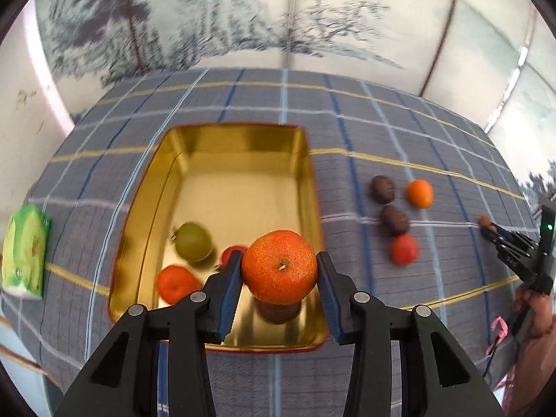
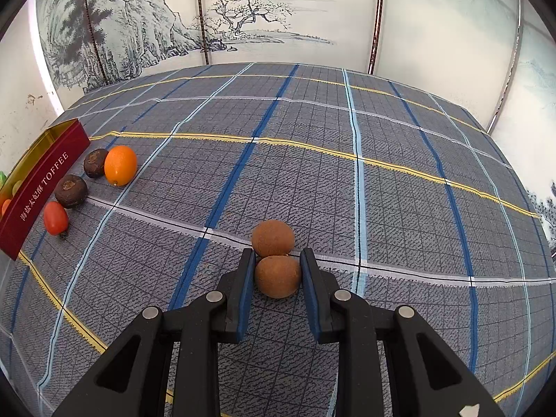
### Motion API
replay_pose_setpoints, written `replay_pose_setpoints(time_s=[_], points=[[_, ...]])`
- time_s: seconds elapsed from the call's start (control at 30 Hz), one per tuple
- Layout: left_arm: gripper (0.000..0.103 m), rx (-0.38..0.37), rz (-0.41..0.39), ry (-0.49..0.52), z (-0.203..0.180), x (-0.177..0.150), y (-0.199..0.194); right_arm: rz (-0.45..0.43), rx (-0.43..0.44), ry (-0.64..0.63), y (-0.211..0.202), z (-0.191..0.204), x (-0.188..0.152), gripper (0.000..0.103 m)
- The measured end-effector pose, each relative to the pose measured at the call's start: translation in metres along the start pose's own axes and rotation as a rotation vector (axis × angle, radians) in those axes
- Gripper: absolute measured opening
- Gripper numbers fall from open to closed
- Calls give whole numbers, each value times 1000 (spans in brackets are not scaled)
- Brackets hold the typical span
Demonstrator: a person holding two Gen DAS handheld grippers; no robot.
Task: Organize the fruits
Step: 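Carry the orange into the tin with the left gripper and release it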
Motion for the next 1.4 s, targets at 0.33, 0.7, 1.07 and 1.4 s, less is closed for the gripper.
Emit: replay_pose_setpoints(time_s=[0.33,0.7,1.07,1.4], points=[[43,28,86,-25,20,-24,28,0,0,0,0,0,0,25],[43,50,120,-44,33,-32,43,0,-1,-1,0,0,0,25],[43,80,130,-71,52,-34,51,0,-2,-1,0,0,0,25],[44,80,125,-76,52,-34,49,0,-1,0,0,0,0,25]])
Point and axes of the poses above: each gripper's, at about its wrist camera, not at the fingertips, and y roughly the way its jaws point, z to its left, x to its top, the point moved 9 cm from there along y, roughly the way its jaws point, and after that the axes turned 2 degrees about y, right-handed, at the moved point
